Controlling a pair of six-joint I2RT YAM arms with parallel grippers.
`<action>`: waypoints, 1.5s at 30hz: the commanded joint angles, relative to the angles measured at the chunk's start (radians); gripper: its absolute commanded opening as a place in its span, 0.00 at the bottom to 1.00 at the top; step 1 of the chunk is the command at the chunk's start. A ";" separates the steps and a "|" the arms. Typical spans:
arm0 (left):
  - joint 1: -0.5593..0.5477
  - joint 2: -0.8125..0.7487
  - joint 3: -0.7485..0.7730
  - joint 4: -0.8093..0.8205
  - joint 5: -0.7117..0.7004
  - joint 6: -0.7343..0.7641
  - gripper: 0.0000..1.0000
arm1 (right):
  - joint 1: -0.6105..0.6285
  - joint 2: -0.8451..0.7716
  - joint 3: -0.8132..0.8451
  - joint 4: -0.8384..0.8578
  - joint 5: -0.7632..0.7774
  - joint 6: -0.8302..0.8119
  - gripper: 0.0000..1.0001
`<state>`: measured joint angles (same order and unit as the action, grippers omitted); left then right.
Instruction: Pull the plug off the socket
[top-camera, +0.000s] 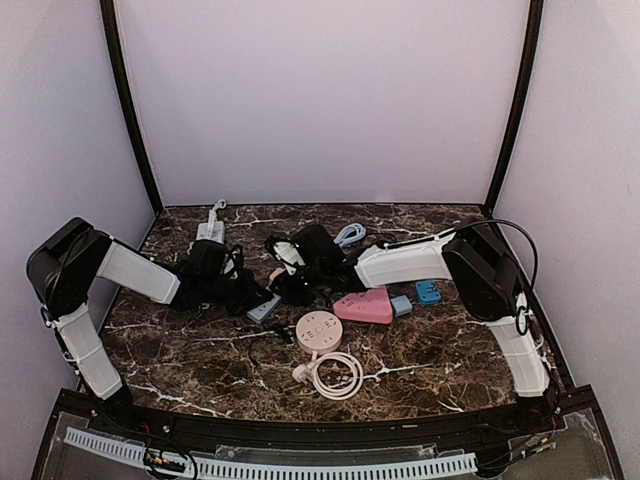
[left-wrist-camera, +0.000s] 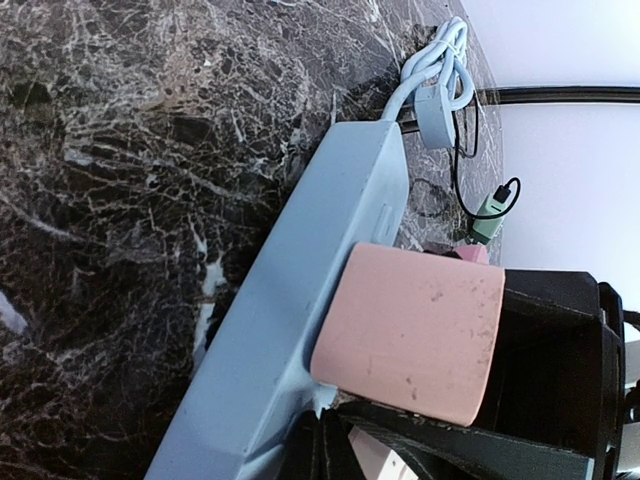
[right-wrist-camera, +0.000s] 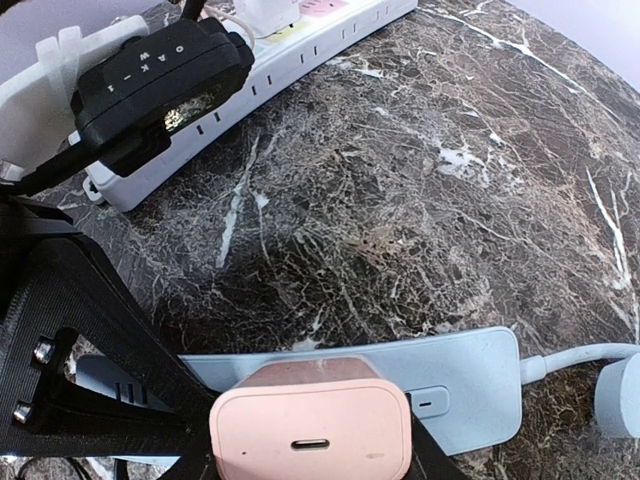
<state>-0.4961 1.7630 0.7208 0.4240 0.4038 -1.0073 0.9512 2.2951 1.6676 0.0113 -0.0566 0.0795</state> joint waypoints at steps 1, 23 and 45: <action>0.011 0.088 -0.070 -0.249 -0.127 -0.005 0.00 | 0.026 -0.117 0.079 0.094 0.010 -0.026 0.17; 0.018 0.021 -0.105 -0.313 -0.173 -0.002 0.00 | 0.012 -0.068 0.151 0.006 0.028 0.008 0.16; 0.030 0.050 -0.024 -0.405 -0.186 0.044 0.00 | -0.002 -0.147 0.081 0.021 0.061 0.017 0.15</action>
<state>-0.4778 1.7435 0.7486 0.3298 0.3462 -0.9970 0.9752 2.2185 1.7515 0.0147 0.0196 0.0589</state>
